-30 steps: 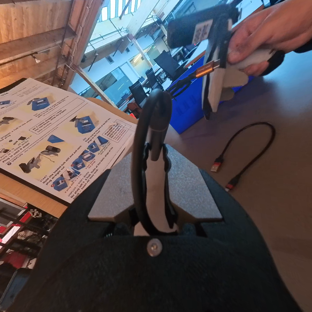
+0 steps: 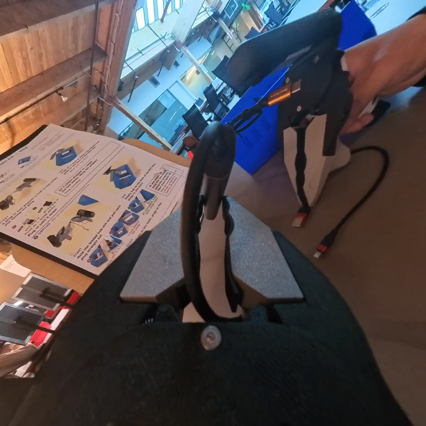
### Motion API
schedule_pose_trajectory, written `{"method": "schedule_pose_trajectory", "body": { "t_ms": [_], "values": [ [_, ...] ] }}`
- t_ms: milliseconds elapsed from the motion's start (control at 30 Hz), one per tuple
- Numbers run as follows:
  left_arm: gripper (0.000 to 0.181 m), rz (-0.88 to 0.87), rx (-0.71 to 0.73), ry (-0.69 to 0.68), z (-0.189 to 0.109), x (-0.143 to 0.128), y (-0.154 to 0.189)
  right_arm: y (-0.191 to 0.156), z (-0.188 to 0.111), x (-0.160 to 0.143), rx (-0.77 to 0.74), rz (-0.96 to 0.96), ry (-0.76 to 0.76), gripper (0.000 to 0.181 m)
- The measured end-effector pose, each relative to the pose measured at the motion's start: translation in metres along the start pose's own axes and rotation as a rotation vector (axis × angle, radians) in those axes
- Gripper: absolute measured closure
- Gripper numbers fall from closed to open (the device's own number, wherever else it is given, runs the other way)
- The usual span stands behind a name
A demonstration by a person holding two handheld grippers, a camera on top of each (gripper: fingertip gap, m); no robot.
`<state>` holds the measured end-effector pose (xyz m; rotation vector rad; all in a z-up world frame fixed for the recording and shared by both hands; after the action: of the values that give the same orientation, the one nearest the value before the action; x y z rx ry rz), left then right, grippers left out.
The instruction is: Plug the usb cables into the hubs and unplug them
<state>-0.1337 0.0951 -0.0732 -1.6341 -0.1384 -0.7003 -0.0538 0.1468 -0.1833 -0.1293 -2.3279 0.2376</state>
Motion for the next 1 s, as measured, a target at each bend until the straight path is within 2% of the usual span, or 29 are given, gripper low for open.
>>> {"method": "schedule_pose_trajectory", "body": {
  "t_ms": [200,400,567,733,800,900,1000],
  "values": [
    [0.166,0.084,-0.034,-0.026,0.005,0.0,0.013,-0.011,-0.002,-0.004,0.103,-0.008,-0.023,0.178],
    [0.166,0.268,-0.031,-0.117,0.01,-0.006,0.023,-0.018,-0.024,-0.015,0.13,-0.04,-0.008,0.178],
    [0.166,0.351,-0.035,-0.134,0.013,-0.002,0.029,-0.015,-0.049,-0.025,0.108,-0.086,-0.056,0.179],
    [0.166,0.4,-0.03,-0.107,0.014,0.012,0.034,-0.025,-0.092,-0.013,0.115,-0.128,-0.044,0.179],
    [0.167,0.396,-0.024,-0.089,0.014,0.017,0.033,-0.034,-0.108,-0.013,0.13,-0.144,-0.05,0.179],
    [0.166,0.394,-0.015,-0.098,0.014,0.016,0.031,-0.064,-0.127,-0.014,0.233,-0.18,-0.057,0.179],
    [0.166,0.403,-0.022,-0.118,0.015,0.011,0.033,-0.074,-0.133,-0.007,0.201,-0.202,-0.029,0.179]
  ]
}}
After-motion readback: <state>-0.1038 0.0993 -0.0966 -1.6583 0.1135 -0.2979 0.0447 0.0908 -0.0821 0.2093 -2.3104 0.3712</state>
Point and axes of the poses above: each gripper's, where its closed fingertips meet, z out along the fingers, x out of its top, y = z × x across the jaws, the point moved 2 cm from there along -z, back along the fingers, and after that the axes turned 13 degrees about z, right-handed, at the moved point
